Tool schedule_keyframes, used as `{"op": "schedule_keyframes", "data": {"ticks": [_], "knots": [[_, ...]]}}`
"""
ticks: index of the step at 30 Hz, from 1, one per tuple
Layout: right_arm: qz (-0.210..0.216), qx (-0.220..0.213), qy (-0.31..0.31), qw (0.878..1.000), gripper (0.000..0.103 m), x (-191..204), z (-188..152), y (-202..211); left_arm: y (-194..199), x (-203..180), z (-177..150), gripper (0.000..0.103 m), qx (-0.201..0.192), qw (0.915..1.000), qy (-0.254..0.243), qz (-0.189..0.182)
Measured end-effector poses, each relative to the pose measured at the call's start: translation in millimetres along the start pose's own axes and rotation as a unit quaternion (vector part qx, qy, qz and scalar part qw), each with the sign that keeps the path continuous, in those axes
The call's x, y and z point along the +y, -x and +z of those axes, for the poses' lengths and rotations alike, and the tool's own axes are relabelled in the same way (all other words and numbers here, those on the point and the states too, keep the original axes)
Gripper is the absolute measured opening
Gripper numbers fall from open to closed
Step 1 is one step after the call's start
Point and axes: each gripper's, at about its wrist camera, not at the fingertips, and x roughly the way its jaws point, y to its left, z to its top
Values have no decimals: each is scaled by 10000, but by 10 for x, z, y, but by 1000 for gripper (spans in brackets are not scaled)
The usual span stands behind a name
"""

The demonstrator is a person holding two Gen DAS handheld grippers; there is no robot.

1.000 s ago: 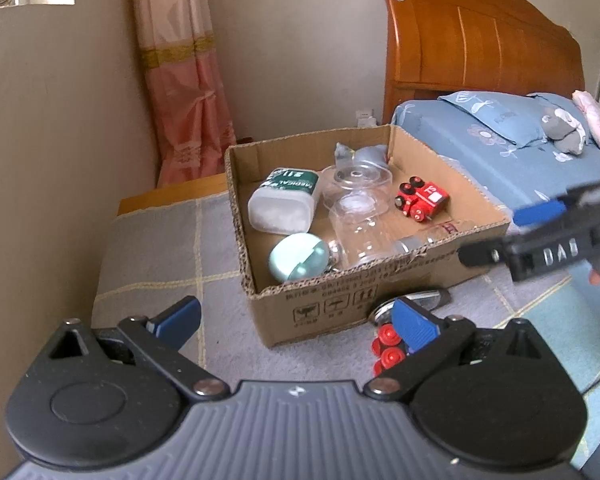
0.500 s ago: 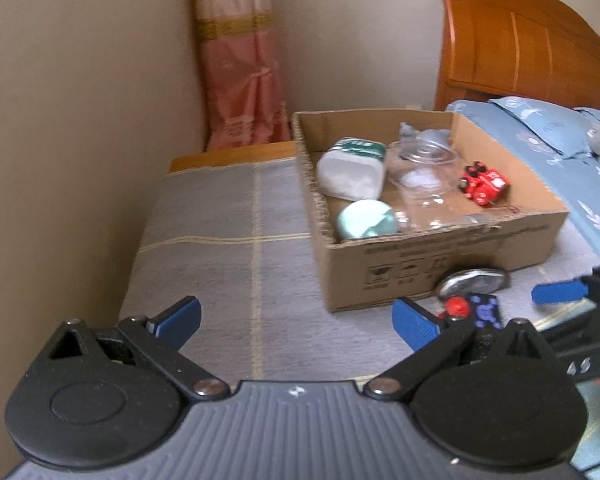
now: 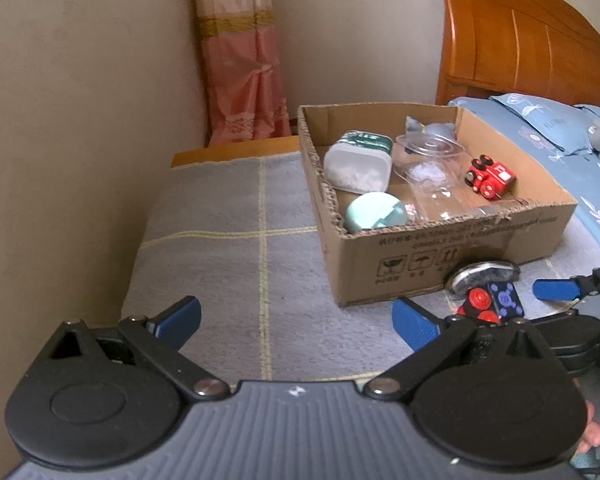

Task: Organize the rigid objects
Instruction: 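Close right tool on the black-red dice cube while left tool approaches the silver clip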

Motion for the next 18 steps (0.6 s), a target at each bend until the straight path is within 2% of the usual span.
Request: {"op": "schedule_keyframes", "data": {"ticks": [8, 18], "knots": [[-291, 41, -281, 9992, 103, -405, -111, 91, -52, -217, 14, 101, 49, 9996, -147, -218], [-273, 16, -256, 9993, 103, -811, -169, 94, -134, -622, 65, 101, 125, 9982, -385, -434]]}}
